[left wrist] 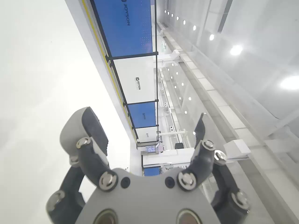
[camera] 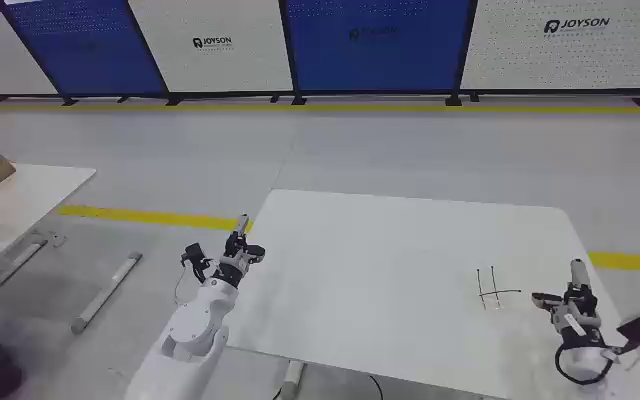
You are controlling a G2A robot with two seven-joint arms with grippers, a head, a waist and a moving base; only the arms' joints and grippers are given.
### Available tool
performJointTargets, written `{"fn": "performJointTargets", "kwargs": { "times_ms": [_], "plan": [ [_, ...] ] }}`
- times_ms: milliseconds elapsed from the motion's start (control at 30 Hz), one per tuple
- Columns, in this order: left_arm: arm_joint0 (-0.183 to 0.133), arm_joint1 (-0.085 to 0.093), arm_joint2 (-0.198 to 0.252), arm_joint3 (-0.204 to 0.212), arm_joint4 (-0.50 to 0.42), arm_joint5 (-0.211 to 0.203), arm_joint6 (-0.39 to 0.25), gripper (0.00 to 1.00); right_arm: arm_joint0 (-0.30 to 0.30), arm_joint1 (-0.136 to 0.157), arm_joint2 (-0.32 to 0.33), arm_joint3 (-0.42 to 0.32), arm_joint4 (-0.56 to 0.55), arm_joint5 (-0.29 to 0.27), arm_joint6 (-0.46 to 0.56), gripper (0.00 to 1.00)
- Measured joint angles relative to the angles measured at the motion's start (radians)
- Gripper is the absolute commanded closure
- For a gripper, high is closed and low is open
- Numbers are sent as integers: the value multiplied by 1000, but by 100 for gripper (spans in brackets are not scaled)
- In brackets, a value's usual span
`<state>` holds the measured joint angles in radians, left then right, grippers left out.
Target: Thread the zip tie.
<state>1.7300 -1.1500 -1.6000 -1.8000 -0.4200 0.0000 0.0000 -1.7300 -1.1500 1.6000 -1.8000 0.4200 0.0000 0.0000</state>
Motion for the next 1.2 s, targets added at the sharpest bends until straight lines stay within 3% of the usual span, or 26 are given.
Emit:
{"fn": "performJointTargets", "kwargs": {
  "times_ms": [33,67,100,133,300,500,600,733,1200],
  "plan": [
    [0,0,0,0,0,0,0,22,0,0,0,0,0,0,0,0],
    [0,0,0,0,0,0,0,22,0,0,0,0,0,0,0,22],
    [0,0,0,0,0,0,0,0,0,0,0,0,0,0,0,22],
    [0,0,0,0,0,0,0,0,0,0,0,0,0,0,0,0],
    [0,0,0,0,0,0,0,0,9,2,24,4,-12,-3,28,0],
    [0,0,0,0,0,0,0,0,19,24,130,-17,-68,35,246,0],
    [0,0,0,0,0,0,0,0,42,40,175,-36,-146,111,362,0],
    [0,0,0,0,0,0,0,0,99,57,166,-40,-325,200,472,0],
    [0,0,0,0,0,0,0,0,104,56,165,-36,-324,202,466,0]
  ]
}}
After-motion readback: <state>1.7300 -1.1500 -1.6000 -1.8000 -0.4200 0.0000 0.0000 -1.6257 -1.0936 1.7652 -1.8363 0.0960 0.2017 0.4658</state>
